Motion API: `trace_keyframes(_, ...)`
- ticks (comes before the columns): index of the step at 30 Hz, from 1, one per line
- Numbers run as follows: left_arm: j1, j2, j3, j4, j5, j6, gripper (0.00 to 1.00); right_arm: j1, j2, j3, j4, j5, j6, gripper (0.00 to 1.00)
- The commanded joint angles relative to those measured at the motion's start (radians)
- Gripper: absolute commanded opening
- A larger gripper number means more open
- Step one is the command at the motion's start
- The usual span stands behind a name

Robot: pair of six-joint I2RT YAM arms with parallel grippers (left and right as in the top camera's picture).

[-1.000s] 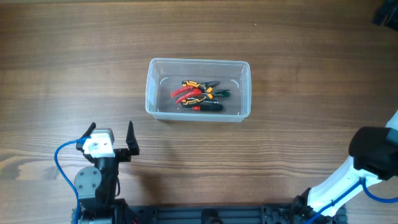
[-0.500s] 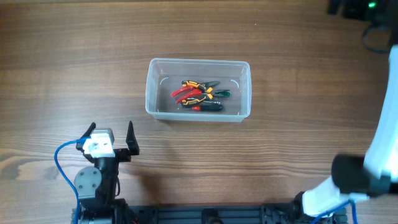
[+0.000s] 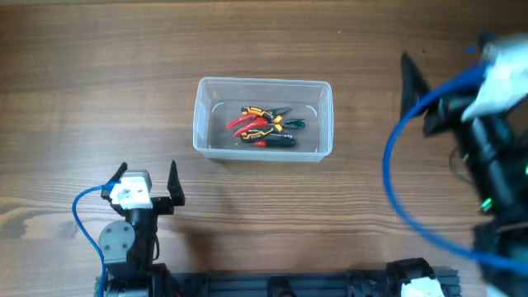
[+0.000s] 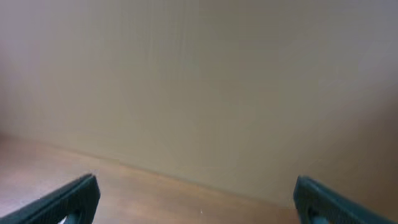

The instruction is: Pack container

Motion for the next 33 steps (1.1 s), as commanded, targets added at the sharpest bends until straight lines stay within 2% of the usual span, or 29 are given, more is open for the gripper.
trace_keyframes(1, 0.005, -0.008, -0.009, 0.003, 0.005, 0.023, 1.00, -0.014, -0.216, -0.335, 0.154, 0.019, -0.018, 1.00)
trace_keyframes(4, 0.005, -0.008, -0.009, 0.003, 0.005, 0.023, 1.00, -0.044, -0.433, -0.634, 0.288, 0.015, 0.053, 1.00)
trace_keyframes(6, 0.005, -0.008, -0.009, 0.003, 0.005, 0.023, 0.99, -0.065, -0.540, -0.744, 0.310, 0.016, 0.112, 1.00)
trace_keyframes(12, 0.005, -0.008, -0.009, 0.003, 0.005, 0.023, 1.00, -0.087, -0.702, -0.937, 0.322, 0.016, 0.191, 1.00)
trace_keyframes(16, 0.005, -0.008, -0.009, 0.003, 0.005, 0.023, 1.00, -0.087, -0.791, -1.036, 0.323, 0.016, 0.193, 1.00)
trace_keyframes(20, 0.005, -0.008, -0.009, 0.003, 0.005, 0.023, 1.00, -0.109, -0.799, -1.081, 0.345, 0.015, 0.218, 1.00)
trace_keyframes(24, 0.005, -0.008, -0.009, 0.003, 0.005, 0.023, 1.00, -0.162, -0.799, -1.128, 0.346, -0.048, 0.164, 1.00)
trace_keyframes(28, 0.005, -0.008, -0.009, 0.003, 0.005, 0.023, 1.00, -0.162, -0.799, -1.199, 0.394, -0.044, 0.251, 1.00)
trace_keyframes(33, 0.005, -0.008, -0.009, 0.003, 0.005, 0.023, 1.00, -0.162, -0.799, -1.198, 0.392, -0.017, 0.229, 1.00)
